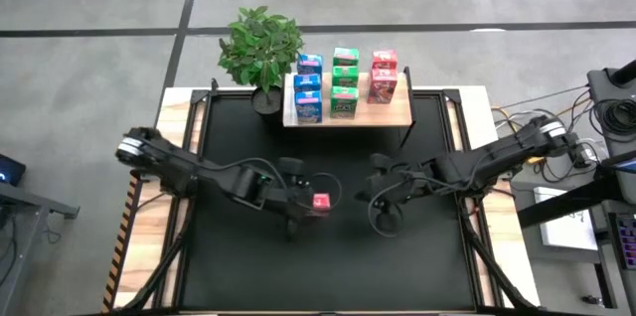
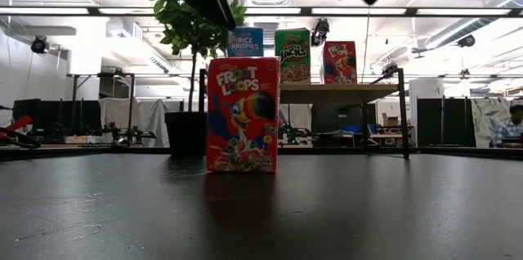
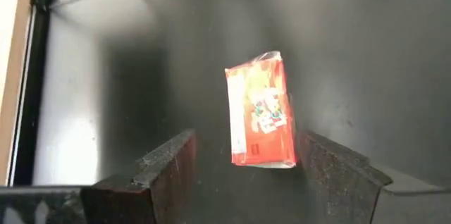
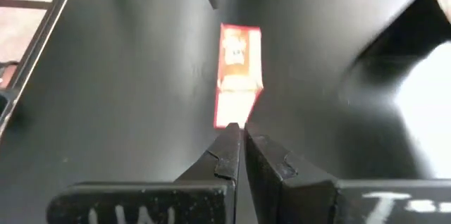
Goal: Stack cereal on shelf
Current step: Put the red cereal box on the shelf, aligned with the other red cereal box
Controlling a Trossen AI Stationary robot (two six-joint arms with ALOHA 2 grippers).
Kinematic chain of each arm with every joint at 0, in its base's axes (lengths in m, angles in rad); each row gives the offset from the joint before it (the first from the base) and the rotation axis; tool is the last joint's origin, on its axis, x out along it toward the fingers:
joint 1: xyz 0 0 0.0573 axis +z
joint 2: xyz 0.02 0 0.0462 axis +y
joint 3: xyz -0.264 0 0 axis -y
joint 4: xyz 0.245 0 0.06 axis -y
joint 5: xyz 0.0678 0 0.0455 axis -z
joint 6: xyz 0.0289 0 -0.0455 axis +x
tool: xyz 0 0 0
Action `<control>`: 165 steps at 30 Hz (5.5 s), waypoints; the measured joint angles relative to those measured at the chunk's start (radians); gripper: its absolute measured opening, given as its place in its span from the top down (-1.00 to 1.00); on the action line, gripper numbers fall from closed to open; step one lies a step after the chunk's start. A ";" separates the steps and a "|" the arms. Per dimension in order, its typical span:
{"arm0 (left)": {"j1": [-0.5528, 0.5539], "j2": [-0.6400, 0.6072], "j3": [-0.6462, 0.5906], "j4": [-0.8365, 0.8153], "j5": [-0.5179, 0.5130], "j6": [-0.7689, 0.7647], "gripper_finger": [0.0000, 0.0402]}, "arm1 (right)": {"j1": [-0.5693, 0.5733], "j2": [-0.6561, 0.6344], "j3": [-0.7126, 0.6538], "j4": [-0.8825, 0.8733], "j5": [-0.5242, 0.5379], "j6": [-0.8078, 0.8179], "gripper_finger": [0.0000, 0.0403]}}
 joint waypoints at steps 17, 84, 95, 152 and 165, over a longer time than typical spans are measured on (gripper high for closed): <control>-0.010 -0.378 -0.409 0.319 -0.067 0.012 -0.17 | -0.010 0.272 0.105 0.319 0.097 -0.068 0.93; -0.010 -0.409 -0.429 0.332 -0.069 0.033 -0.17 | -0.121 0.188 0.365 -0.361 -0.060 -0.071 0.37; -0.010 -0.408 -0.429 0.353 -0.069 0.033 -0.17 | -0.384 -0.107 0.345 -0.543 -0.002 -0.240 0.37; -0.009 -0.408 -0.429 0.360 -0.069 0.033 -0.17 | -0.726 -0.051 0.422 -0.495 -0.297 -0.368 0.12; -0.009 -0.408 -0.428 0.361 -0.069 0.033 -0.17 | -0.589 -0.053 0.192 -0.522 0.147 -0.348 0.93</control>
